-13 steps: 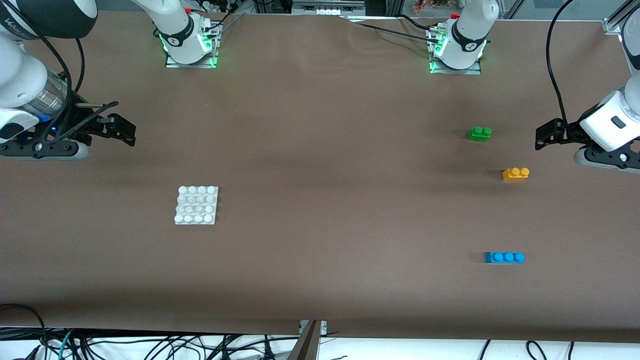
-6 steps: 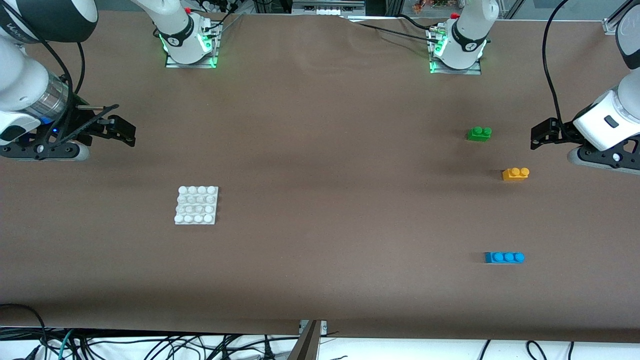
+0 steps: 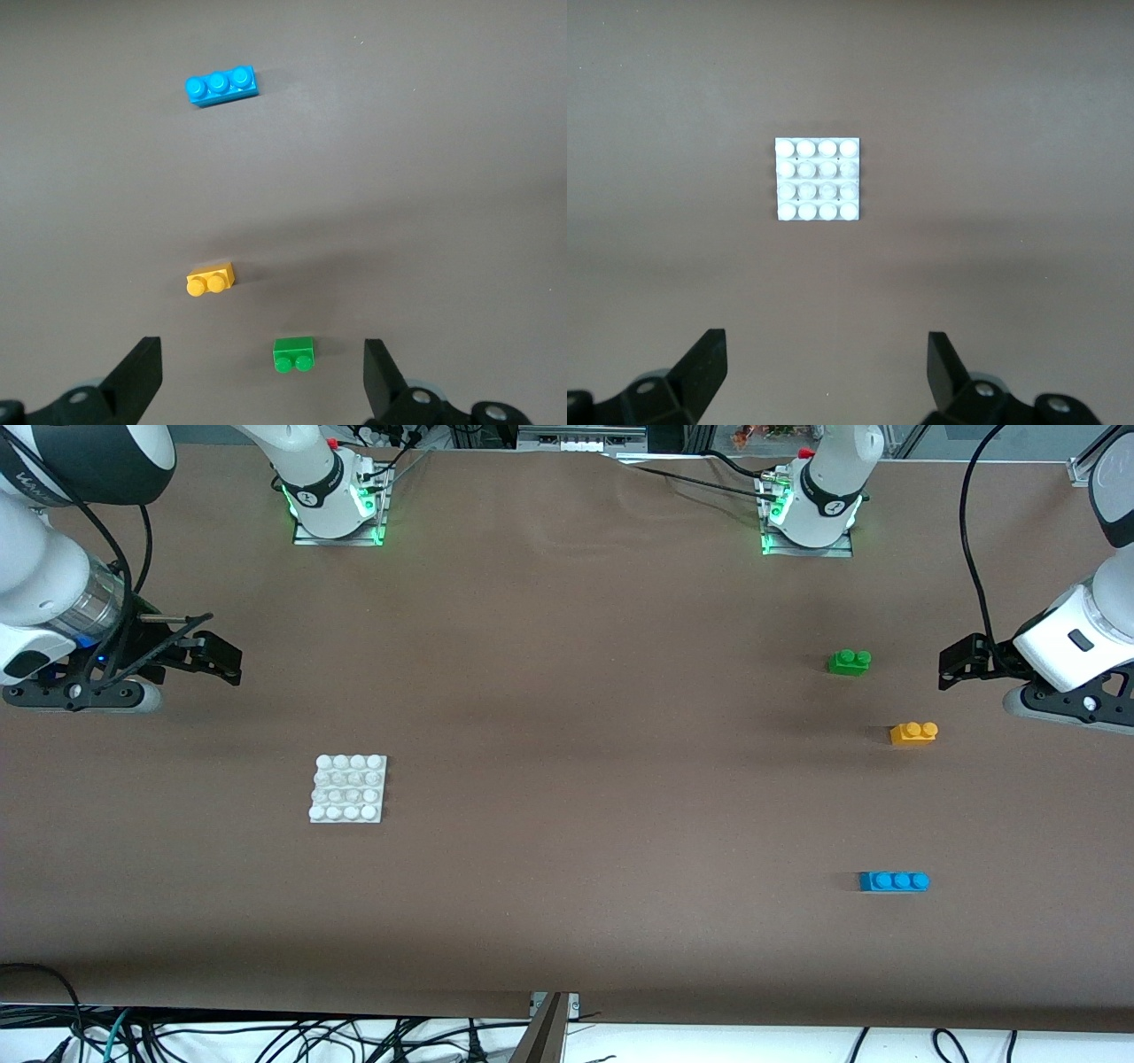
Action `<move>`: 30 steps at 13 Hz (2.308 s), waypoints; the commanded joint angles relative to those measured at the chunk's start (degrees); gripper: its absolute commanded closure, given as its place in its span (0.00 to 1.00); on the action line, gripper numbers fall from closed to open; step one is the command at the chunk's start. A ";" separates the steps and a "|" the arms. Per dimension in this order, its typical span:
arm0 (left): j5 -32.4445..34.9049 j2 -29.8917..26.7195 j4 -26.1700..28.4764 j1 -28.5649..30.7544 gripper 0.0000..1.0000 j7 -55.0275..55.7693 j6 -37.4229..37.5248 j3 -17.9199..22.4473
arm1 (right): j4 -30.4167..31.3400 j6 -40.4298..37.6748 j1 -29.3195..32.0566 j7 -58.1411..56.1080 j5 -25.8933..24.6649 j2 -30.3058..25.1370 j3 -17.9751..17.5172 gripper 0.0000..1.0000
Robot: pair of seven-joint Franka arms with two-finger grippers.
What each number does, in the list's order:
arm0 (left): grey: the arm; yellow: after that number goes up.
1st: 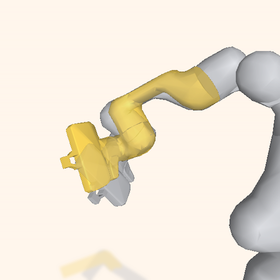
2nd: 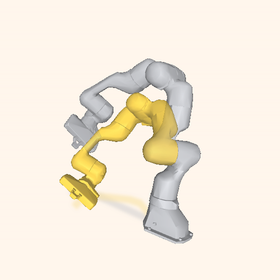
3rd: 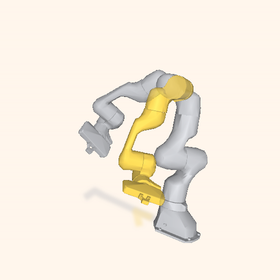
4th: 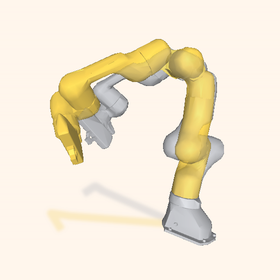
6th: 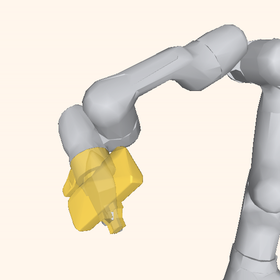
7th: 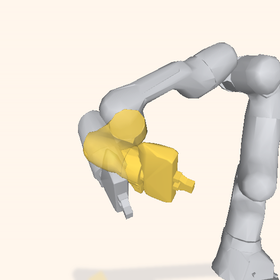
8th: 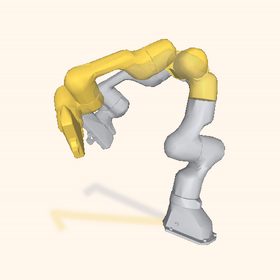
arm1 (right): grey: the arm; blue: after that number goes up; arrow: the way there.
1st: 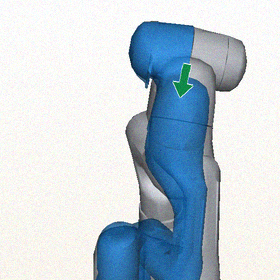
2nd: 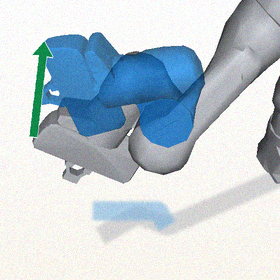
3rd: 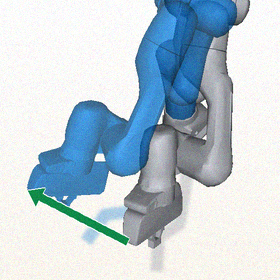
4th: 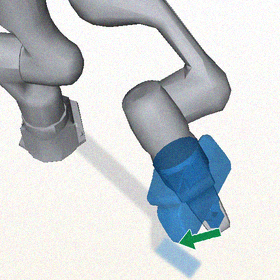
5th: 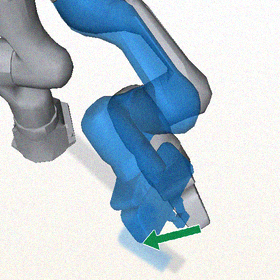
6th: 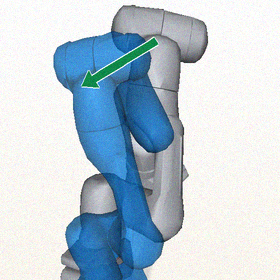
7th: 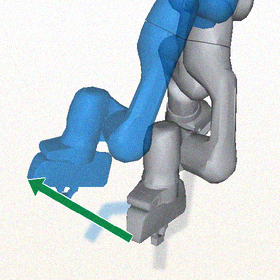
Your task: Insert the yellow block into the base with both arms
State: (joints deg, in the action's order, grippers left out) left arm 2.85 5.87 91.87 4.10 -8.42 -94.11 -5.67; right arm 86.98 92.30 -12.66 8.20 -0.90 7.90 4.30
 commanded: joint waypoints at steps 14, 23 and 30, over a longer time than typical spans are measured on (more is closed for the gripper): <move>-1.54 -0.51 0.32 -0.05 0.00 0.16 0.42 -0.22 | 21.28 25.18 0.53 -0.47 -0.41 -0.26 1.94 0.00; -1.54 -0.51 0.32 -0.05 0.00 0.16 0.42 -0.13 | 26.84 48.82 0.44 0.94 0.11 13.70 1.76 0.01; -1.54 -0.51 0.32 -0.05 0.00 0.25 0.42 -0.22 | 26.57 58.08 0.17 2.17 0.55 21.45 1.41 0.01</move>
State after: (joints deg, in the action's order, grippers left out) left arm 2.85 5.87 91.88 4.08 -8.42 -94.11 -5.94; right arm 113.89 149.30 -12.42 9.42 -0.83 28.65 5.93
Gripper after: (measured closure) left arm 0.000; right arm 0.009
